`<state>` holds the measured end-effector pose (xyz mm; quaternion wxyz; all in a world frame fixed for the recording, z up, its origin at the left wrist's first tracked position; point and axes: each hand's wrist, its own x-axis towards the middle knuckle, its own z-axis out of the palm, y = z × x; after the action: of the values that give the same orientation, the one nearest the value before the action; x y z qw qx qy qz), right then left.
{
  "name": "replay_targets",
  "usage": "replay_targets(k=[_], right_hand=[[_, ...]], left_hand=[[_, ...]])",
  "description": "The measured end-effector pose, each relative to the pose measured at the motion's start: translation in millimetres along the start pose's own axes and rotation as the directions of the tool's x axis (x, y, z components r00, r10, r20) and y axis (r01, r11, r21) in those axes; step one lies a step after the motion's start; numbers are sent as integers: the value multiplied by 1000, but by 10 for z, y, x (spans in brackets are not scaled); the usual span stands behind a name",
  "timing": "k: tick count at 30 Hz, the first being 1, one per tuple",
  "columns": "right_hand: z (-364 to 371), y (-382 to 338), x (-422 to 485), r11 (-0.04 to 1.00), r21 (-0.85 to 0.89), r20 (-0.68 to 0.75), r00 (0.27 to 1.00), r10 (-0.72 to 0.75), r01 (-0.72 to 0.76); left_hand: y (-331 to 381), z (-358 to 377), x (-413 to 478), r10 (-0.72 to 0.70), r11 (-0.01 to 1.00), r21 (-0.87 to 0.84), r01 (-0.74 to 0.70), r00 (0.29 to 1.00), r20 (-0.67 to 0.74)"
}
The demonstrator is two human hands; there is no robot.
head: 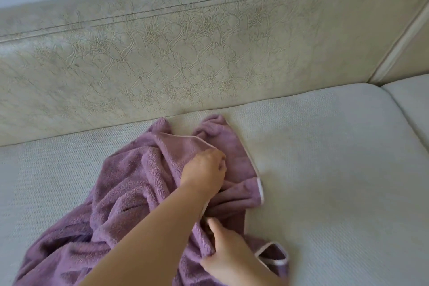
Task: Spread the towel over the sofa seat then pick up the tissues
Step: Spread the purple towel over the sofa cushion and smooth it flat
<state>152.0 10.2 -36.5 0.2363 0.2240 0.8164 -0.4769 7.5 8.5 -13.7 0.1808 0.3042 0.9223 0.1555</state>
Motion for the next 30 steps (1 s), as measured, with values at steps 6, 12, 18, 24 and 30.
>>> replay_targets(k=[6, 12, 18, 24, 30], right_hand=[[-227, 144, 40, 995, 23, 114, 989, 98, -101], [-317, 267, -53, 992, 128, 26, 1000, 1, -4], [-704, 599, -288, 724, 676, -75, 964, 254, -138], [-1805, 1060, -739, 506, 861, -123, 942, 313, -56], [-3042, 1859, -1054, 477, 875, -259, 912, 317, 82]], left_hand=[[-193, 162, 13, -339, 848, 486, 211, 921, 193], [-154, 129, -77, -250, 892, 413, 183, 962, 114], [502, -180, 224, -265, 937, -255, 238, 961, -81], [1716, -205, 523, -180, 798, -595, 97, 980, -81], [2980, 124, 1026, -107, 794, -608, 4, 985, -133]])
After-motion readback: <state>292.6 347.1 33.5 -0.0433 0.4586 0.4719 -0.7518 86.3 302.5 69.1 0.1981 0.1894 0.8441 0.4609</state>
